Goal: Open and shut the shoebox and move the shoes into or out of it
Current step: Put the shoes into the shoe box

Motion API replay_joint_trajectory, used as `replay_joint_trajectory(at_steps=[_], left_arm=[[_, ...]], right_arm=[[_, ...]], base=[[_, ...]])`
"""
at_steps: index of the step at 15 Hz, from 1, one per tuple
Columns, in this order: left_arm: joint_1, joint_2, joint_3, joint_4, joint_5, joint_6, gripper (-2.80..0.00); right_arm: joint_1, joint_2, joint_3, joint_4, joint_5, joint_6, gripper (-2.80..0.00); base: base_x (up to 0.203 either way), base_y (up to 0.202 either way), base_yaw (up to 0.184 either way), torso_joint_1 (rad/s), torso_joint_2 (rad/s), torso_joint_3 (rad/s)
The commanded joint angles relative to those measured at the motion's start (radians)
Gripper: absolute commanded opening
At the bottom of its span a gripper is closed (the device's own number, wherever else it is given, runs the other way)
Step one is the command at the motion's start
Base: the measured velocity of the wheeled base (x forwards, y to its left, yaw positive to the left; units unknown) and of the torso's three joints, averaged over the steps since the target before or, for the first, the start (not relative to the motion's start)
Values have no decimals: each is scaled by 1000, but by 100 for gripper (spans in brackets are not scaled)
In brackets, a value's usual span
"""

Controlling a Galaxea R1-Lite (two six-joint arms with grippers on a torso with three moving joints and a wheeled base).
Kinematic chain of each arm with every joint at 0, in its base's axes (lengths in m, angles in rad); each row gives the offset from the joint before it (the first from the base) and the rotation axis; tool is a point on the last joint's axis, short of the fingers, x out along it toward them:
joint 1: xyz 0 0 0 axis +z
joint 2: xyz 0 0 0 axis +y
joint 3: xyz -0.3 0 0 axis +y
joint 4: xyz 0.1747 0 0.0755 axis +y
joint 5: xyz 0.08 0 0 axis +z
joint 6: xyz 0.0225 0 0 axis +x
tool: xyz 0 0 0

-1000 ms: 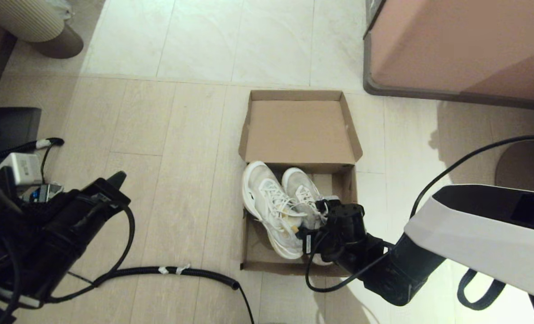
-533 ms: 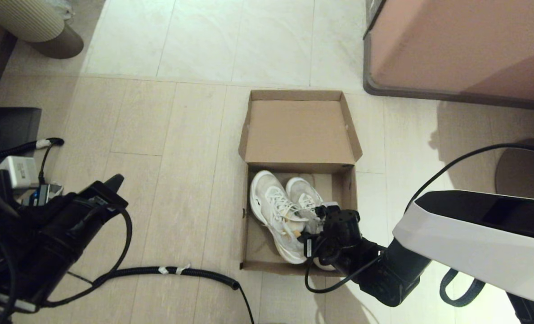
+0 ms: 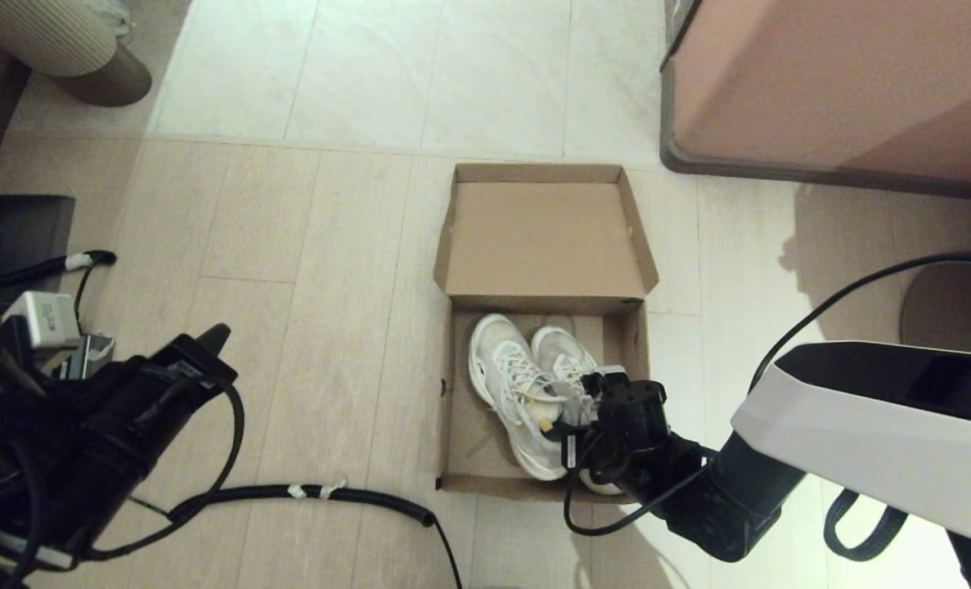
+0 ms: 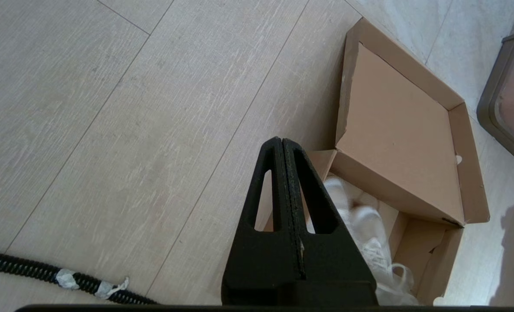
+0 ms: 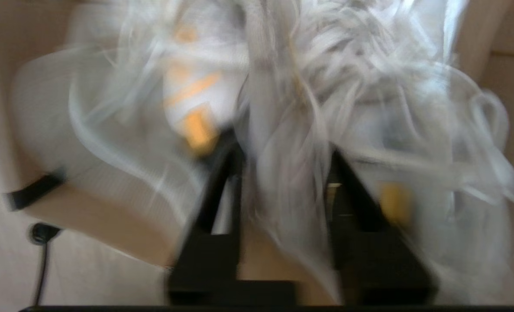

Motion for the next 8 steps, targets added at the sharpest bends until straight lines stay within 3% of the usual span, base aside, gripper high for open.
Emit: replay_joint_trajectory(at_steps=[1,7,8], left_arm=[[0,8,2,-8,2,-3,-280],[11,-14,12,-8,2,-3,-280],[10,-11,8,-8,2,-3,-280]], right_arm=[[-1,9,-5,-2,-2,3,0],[0,-54,35,-4,-22,10,0],[1,-67,61,-3,-25,7,-129]], base=[[0,0,0,0,0,0],[0,0,0,0,0,0],[0,0,0,0,0,0]])
